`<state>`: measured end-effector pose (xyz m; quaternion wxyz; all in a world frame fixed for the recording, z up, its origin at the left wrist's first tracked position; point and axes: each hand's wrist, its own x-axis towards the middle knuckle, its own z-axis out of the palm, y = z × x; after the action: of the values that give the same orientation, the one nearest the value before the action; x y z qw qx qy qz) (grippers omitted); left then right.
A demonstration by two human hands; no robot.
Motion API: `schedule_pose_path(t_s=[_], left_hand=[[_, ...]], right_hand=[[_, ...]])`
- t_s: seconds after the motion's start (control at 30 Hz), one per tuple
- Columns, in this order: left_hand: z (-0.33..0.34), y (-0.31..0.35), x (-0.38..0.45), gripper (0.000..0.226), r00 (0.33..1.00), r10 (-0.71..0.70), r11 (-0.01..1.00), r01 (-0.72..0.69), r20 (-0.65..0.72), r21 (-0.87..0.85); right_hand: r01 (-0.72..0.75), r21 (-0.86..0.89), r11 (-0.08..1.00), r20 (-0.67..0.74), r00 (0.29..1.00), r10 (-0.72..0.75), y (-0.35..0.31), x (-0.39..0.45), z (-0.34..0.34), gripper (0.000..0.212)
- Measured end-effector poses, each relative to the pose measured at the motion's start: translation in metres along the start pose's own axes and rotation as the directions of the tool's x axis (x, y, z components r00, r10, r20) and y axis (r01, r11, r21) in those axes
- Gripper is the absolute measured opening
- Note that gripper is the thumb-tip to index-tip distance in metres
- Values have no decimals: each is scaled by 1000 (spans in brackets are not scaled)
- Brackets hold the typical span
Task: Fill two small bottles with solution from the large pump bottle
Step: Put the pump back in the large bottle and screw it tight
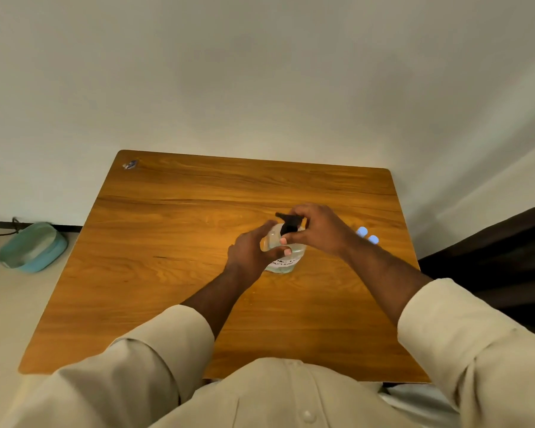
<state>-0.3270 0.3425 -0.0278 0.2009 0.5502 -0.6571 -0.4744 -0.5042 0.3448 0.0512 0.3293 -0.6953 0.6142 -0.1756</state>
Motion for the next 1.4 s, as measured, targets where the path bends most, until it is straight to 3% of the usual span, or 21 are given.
schedule_pose_path(t_s=[0.07,0.13,0.23,0.3,0.5,0.57,0.63,0.73,0.8,0.9,0.97,1.03,1.17,1.27,1.4], left_hand=[[-1,1,-1,89,1000,-6,1000,6,2,1],[-1,3,-2,89,1000,3,1000,-3,-1,0],[-3,5,-2,87,1000,9,1000,-9,5,4],[-3,5,0,86,1000,14,1000,-14,16,14],[-2,5,0,66,995,96,995,-97,11,38],[-2,6,-4,66,994,109,994,-109,7,24],[-2,7,-5,62,995,102,995,-102,-8,10],[-1,6,-6,64,993,114,993,-115,-34,-20],[0,6,-6,63,993,117,993,-118,-18,-28],[-1,5,-6,63,995,99,992,-98,6,-74],[-3,5,-3,72,997,68,993,-65,22,-95],[-5,6,0,73,996,59,996,-53,69,-76],[-7,7,6,75,994,57,997,-51,96,-63],[-4,4,4,73,997,56,994,-51,53,-93],[-1,7,2,67,991,135,990,-135,-11,-52]], right_hand=[[-21,-217,976,-80,997,4,0,2,5,40],[25,-348,937,-57,997,-48,-2,4,0,49],[149,-337,930,191,978,-88,-3,13,-21,38],[191,-325,926,265,958,-105,0,18,-23,33],[38,-414,910,-165,980,-115,12,9,21,54],[67,-352,934,-101,989,-109,21,11,14,62],[128,-179,976,79,990,-115,32,16,-5,55],[220,-18,975,308,929,-203,42,27,-22,50],[222,48,974,356,907,-224,40,31,-16,42],[228,126,966,305,917,-256,37,33,-6,31],[350,38,936,278,896,-346,39,37,-5,33],[513,-113,851,328,828,-455,36,44,-8,34],[637,-350,687,442,758,-479,28,62,-12,49],[633,-422,649,301,773,-558,32,60,1,56],[376,-423,825,-177,858,-482,33,31,25,40]])
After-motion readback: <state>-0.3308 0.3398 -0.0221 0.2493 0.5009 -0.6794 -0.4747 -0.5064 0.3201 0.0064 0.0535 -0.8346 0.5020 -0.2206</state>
